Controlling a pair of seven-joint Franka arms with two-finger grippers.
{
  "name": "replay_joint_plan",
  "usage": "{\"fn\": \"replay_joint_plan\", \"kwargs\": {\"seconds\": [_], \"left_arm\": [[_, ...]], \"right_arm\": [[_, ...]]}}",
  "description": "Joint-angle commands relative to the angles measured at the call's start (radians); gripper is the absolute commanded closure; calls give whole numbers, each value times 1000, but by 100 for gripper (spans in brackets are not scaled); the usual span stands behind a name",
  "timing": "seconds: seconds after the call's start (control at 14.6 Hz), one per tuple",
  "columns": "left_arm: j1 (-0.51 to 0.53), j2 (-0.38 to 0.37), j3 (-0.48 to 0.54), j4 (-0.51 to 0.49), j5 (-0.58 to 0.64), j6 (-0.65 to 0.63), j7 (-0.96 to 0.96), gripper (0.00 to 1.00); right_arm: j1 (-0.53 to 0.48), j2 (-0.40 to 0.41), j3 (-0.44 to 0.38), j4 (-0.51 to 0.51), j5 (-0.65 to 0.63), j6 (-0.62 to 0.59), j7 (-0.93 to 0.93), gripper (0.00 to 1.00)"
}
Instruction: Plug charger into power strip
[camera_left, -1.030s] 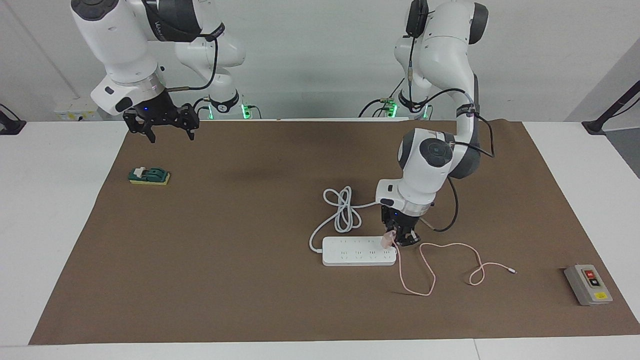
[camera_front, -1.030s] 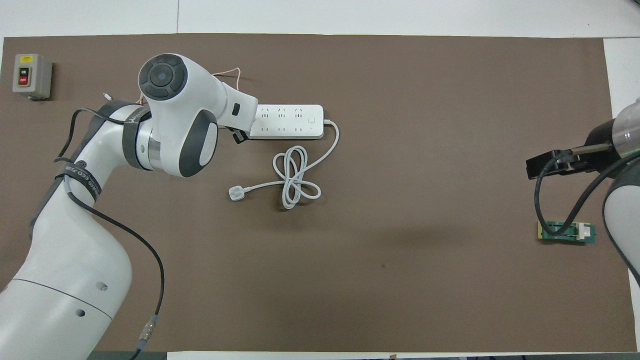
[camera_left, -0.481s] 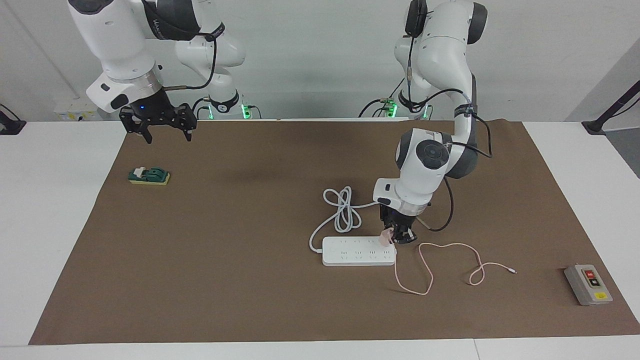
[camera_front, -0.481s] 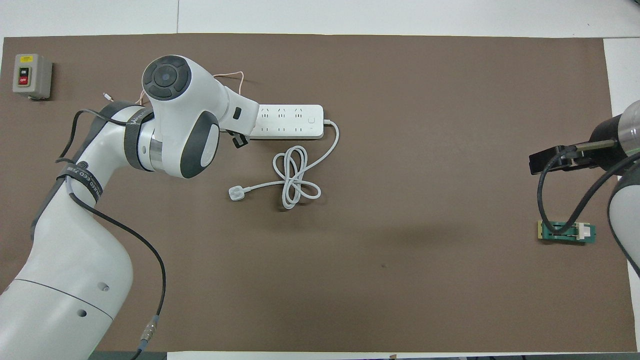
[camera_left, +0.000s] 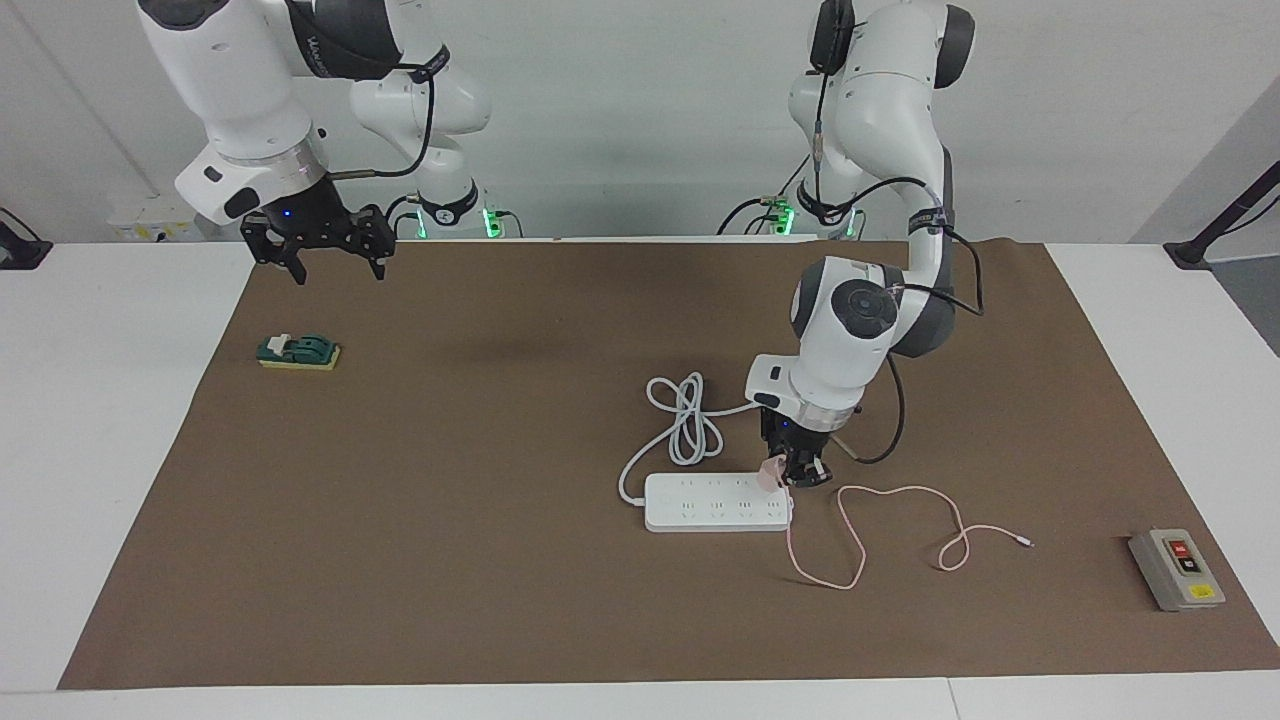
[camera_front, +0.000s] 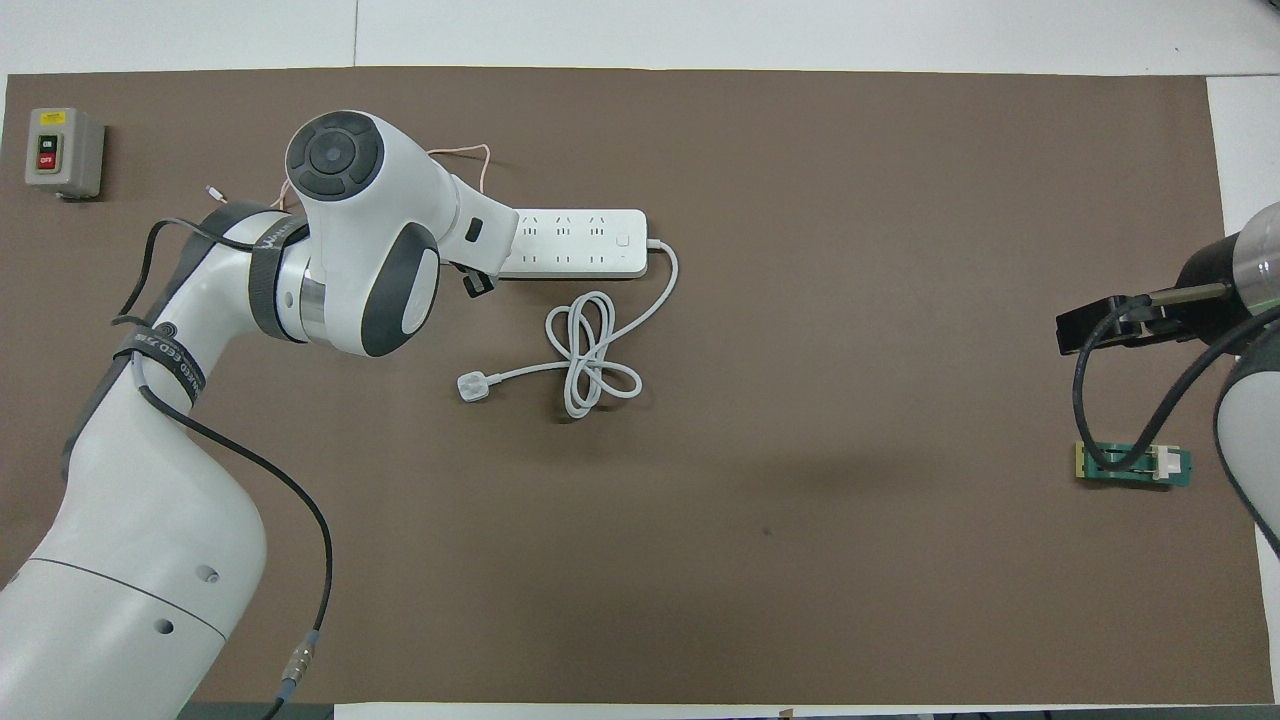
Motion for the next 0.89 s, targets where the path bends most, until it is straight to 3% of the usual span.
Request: {"fn": "replay_joint_plan", "kwargs": {"seconds": [0.0,0.41,0.82], "left_arm": [[0,-31,9,-30,50,-1,19,100],[-9,-33,7,-70,57,68,22,100],[-13,-36,6,-72,57,52,39,100]], "right_arm": [[-17,-5,17,9,12,-18,15,0],[-12,-9,17,4,32,-15,23,0],[-8,-9,19,4,31,-4,25,0]]}}
